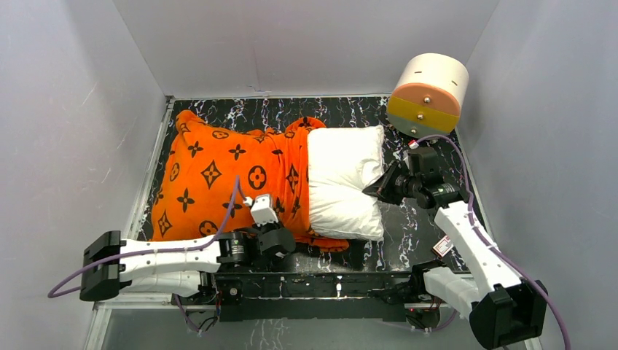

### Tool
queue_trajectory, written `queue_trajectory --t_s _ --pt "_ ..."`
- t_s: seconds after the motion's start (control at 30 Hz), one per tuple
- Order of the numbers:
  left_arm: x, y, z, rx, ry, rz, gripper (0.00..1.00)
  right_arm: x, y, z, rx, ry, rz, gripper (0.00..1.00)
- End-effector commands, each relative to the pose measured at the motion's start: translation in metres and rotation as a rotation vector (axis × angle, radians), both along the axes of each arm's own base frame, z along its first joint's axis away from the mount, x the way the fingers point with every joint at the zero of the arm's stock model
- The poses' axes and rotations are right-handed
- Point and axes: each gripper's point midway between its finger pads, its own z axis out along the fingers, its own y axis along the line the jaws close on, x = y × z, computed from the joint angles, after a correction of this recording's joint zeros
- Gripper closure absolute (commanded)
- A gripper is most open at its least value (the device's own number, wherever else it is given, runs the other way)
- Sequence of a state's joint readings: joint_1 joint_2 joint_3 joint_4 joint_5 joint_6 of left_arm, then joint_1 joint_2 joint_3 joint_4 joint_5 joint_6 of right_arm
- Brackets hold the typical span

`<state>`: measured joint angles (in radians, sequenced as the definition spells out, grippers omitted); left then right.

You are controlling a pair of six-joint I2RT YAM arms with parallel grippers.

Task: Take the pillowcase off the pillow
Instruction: Remove the pillow from the pillowcase.

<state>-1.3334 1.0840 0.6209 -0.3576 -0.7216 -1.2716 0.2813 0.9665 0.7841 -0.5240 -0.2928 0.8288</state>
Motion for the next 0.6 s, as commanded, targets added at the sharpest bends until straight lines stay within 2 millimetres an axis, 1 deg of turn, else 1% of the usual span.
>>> queue_trajectory --t_s 0.0,0.03,0.07,0.1,0.13,0.17,0.2,0.23,0.27,0.33,0.4,0.47,0.5,0.57 --pt "0.002 0.081 -0.025 0.22 -0.025 0.113 1.0 0.025 -0.022 0.015 -0.111 -0.103 -0.023 1.0" --pt "0.003 0.083 -0.022 0.214 -0.037 0.115 1.0 0.022 -0.022 0.014 -0.108 -0.094 -0.019 1.0" --pt "0.004 0.083 -0.019 0.207 -0.045 0.114 1.0 0.018 -0.021 0.014 -0.102 -0.082 -0.012 0.96" --pt "0.005 0.08 -0.015 0.201 -0.055 0.101 1.0 0.01 -0.018 0.015 -0.089 -0.066 0.011 0.84" --pt "0.006 0.076 -0.01 0.198 -0.066 0.079 1.0 0.001 -0.014 0.019 -0.068 -0.057 0.047 0.67" --pt "0.007 0.071 -0.006 0.199 -0.073 0.057 1.0 -0.011 -0.009 0.025 -0.036 -0.047 0.092 0.45" --pt "0.007 0.065 -0.002 0.195 -0.077 0.039 1.0 -0.025 -0.007 0.029 -0.019 -0.026 0.123 0.27" --pt "0.007 0.061 0.001 0.192 -0.076 0.027 1.0 -0.037 -0.008 0.031 -0.008 -0.013 0.133 0.18" --pt "0.007 0.057 0.002 0.184 -0.075 0.015 1.0 -0.048 -0.01 0.031 -0.009 0.002 0.128 0.12" --pt "0.007 0.045 0.006 0.155 -0.077 -0.019 1.0 -0.069 -0.02 0.027 -0.024 0.021 0.084 0.03" --pt "0.007 0.031 0.01 0.108 -0.084 -0.054 1.0 -0.087 -0.027 0.022 -0.013 0.034 0.033 0.01" --pt "0.005 0.023 0.009 0.086 -0.077 -0.08 1.0 -0.105 -0.015 0.022 0.093 0.009 0.077 0.01" --pt "0.004 0.021 0.009 0.086 -0.075 -0.087 1.0 -0.113 -0.004 0.021 0.171 0.017 0.133 0.01" --pt "0.003 0.018 0.007 0.095 -0.066 -0.103 1.0 -0.132 0.022 0.029 0.385 0.01 0.289 0.02"
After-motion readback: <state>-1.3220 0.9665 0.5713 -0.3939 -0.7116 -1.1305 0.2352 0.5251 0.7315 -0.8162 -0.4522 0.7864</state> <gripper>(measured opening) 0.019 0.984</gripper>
